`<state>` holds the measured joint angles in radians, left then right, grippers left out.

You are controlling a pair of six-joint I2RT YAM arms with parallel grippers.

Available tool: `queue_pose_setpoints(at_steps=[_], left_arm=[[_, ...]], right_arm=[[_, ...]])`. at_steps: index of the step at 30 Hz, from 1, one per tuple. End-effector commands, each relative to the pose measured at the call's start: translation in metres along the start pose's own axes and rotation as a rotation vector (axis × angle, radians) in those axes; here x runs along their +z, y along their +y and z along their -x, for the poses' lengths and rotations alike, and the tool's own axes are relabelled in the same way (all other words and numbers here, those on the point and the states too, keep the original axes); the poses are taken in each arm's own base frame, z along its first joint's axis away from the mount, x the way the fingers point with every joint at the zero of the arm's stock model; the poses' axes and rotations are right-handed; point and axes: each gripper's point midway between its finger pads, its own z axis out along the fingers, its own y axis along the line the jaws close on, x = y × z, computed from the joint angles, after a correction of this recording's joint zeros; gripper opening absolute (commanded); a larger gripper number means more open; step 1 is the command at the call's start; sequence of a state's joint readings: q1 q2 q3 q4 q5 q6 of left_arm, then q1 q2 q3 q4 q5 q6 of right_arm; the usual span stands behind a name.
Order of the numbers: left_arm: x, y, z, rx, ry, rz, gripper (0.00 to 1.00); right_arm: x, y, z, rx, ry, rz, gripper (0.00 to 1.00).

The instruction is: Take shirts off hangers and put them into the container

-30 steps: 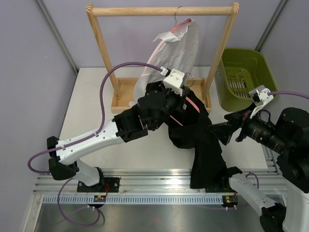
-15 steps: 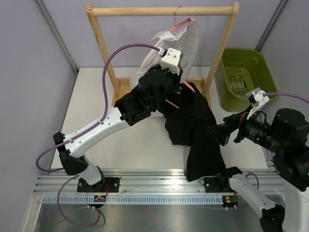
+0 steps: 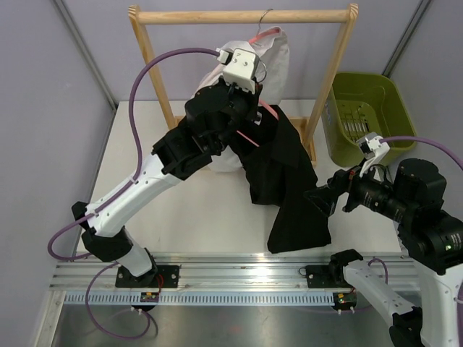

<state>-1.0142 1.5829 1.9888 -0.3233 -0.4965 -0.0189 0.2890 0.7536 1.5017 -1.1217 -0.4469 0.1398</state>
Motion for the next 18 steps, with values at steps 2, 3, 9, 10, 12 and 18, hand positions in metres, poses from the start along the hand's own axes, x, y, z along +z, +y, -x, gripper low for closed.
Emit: queue_pose_setpoints(at_steps=[2,3,9,10,12,18], left_arm=[[-0.016,0.016,0.075,-0.043,-0.181,0.008,0.00],[-0.017,0.015,0.079,-0.051,-0.191,0.006,0.00],[-0.008,0.016,0.081,-0.053,-0.199,0.021,0.00],[-0.008,0.019,0.084,-0.054,-0.208,0.034,0.00],[-0.007,0.032,0.087,-0.048,-0.217,0.086,0.00],[-0.014,0.082,0.091,-0.003,-0.228,0.249,0.00]], right_arm=[[0.012,0.011,0.000,0.016,-0.004,0.094,0.98],[0.013,0.014,-0.001,0.022,-0.002,0.118,0.90],[0.016,0.010,-0.021,0.054,0.046,0.116,0.00],[0.013,0.012,-0.023,0.048,0.045,0.119,0.00],[0.006,0.012,-0.028,0.043,0.053,0.108,0.00],[-0.029,0.003,-0.025,0.036,-0.027,-0.038,0.00]])
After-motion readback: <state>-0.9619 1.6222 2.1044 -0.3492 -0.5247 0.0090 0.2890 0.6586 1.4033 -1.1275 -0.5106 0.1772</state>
